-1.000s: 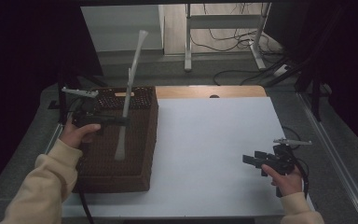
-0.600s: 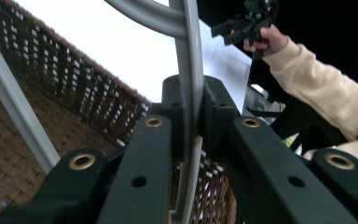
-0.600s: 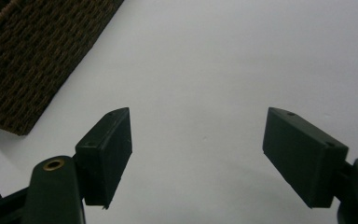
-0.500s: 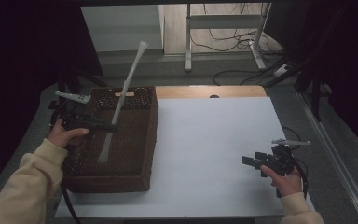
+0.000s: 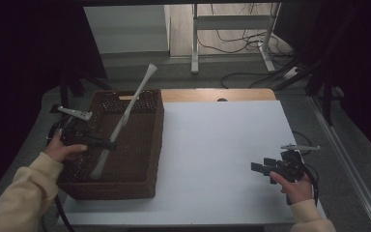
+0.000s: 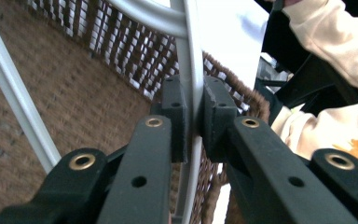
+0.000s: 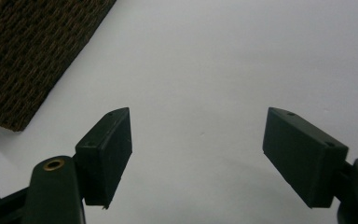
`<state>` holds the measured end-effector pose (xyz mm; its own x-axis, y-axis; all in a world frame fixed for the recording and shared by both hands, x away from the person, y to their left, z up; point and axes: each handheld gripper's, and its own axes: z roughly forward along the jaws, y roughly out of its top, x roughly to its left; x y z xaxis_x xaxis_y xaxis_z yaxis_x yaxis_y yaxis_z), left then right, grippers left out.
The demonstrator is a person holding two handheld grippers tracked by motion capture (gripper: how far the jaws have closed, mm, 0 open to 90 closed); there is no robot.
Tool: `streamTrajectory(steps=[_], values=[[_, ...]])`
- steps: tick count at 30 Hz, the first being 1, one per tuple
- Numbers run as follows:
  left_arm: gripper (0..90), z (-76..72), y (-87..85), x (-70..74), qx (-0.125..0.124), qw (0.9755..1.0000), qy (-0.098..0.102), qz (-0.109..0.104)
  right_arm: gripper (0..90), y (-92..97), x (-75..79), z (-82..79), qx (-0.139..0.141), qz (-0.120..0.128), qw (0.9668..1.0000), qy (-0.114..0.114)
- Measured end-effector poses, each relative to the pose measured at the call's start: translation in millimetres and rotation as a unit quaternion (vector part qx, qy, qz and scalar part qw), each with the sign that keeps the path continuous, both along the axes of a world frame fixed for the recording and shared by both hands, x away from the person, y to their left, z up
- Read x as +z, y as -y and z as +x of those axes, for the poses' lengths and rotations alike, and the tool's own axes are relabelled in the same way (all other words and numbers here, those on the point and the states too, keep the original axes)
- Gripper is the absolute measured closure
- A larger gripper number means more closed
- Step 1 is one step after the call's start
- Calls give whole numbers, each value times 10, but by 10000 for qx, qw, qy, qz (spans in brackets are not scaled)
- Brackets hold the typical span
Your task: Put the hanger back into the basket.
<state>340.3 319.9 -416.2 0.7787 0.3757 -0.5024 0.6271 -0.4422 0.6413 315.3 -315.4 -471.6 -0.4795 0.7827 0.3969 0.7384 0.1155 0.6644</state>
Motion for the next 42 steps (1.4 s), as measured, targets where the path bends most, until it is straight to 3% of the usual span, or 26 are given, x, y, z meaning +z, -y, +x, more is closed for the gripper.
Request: streamTrajectory(steps=[10, 15, 19, 20, 21, 24, 27, 28, 29, 30, 32, 34, 35, 37, 38, 42], values=[[812, -84, -100, -242, -13, 9997, -239, 111, 235, -16, -16, 11, 4, -46, 10000, -28], [812, -80, -121, -339, 237, 9981, -404, 389, 235, -28, -21, 11, 24, -56, 10000, -42], [809, -68, -86, -355, 251, 9967, -497, 593, 235, -28, -19, 11, 31, -65, 10000, -45], [806, -58, -52, -381, 238, 9950, -633, 739, 235, -28, -18, 9, 28, -59, 10000, -38], [794, -55, -44, -389, 267, 9948, -636, 754, 235, -26, -17, 7, 32, -63, 10000, -28], [597, -48, -33, -379, 591, 9937, -400, 862, 235, -20, -13, 5, 23, -61, 10000, -36], [391, -44, -33, -325, 949, 9923, -260, 748, 235, -18, -11, 5, 23, -55, 10000, -36], [346, -44, -33, -325, 949, 9923, -260, 748, 235, -20, -12, 6, 27, -54, 10000, -34], [316, -63, -21, -264, 1087, 9922, -78, 603, 235, -21, -13, 6, 29, -58, 10000, -31], [290, -63, -21, -264, 1087, 9922, -78, 603, 235, -21, -13, 6, 29, -58, 10000, -31], [249, -110, 48, -179, 1185, 9906, 207, 649, 235, -25, -16, 11, 36, -63, 10000, -32], [225, -126, 73, -156, 1223, 9900, 287, 639, 235, -28, -17, 12, 33, -60, 10000, -37], [202, -170, 153, -85, 1338, 9882, 504, 549, 235, -35, -17, 12, 40, -67, 10000, -43], [194, -193, 194, -55, 1398, 9869, 598, 532, 235, -37, -18, 12, 40, -70, 10000, -37], [192, -241, 275, -3, 1505, 9842, 783, 510, 235, -37, -11, 8, 16, -75, 10000, 1], [189, -331, 434, 81, 1692, 9780, 1100, 528, 233, -29, 10, 1, -8, -56, 9999, 84]])
